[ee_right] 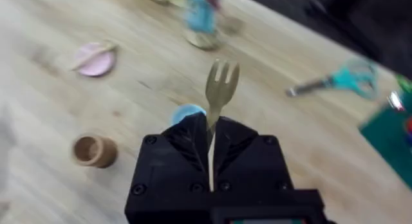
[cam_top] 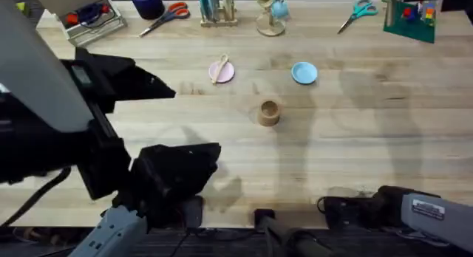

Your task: Pick up a utensil and set it on the pink plate, then put the other utensil in the container.

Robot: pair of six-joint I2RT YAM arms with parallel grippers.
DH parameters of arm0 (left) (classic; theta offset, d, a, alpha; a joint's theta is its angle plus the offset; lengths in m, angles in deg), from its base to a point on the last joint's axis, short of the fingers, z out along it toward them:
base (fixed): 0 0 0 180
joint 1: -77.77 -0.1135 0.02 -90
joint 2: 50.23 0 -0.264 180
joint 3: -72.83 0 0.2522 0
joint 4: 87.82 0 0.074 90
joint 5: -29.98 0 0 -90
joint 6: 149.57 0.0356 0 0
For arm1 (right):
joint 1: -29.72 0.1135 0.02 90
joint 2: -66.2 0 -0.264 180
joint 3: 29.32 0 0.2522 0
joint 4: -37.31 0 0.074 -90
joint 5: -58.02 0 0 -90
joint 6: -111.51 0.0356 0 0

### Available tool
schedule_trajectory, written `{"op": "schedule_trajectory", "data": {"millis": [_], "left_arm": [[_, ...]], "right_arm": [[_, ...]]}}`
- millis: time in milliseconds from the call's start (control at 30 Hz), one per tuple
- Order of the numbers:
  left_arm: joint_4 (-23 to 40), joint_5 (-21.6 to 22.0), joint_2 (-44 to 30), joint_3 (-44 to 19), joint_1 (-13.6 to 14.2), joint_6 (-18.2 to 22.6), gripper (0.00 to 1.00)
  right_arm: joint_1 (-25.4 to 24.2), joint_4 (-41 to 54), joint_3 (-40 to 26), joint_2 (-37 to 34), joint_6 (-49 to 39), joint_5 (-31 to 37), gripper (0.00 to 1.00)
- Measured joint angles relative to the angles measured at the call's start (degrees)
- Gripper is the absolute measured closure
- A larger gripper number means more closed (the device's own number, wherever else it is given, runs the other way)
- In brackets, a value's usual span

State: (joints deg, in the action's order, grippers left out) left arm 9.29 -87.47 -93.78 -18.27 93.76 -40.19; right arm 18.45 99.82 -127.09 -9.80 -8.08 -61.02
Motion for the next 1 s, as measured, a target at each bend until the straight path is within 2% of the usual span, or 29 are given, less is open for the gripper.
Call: {"op": "schedule_trajectory", "data": {"millis": [533,800,1000], "left_arm": [[0.0,0.0,0.0,0.0,0.0,0.0,0.007],[0.0,0.0,0.0,0.0,0.0,0.0,0.008],[0.0,0.0,0.0,0.0,0.0,0.0,0.007]], "right_arm": [[0.0,0.3,0.0,0.0,-16.8,-29.9,0.972],[0.0,10.1,0.1,-1.1,-30.8,-42.9,0.970],[0.0,13.7,0.3,-4.6,-40.9,-50.9,0.970]]}}
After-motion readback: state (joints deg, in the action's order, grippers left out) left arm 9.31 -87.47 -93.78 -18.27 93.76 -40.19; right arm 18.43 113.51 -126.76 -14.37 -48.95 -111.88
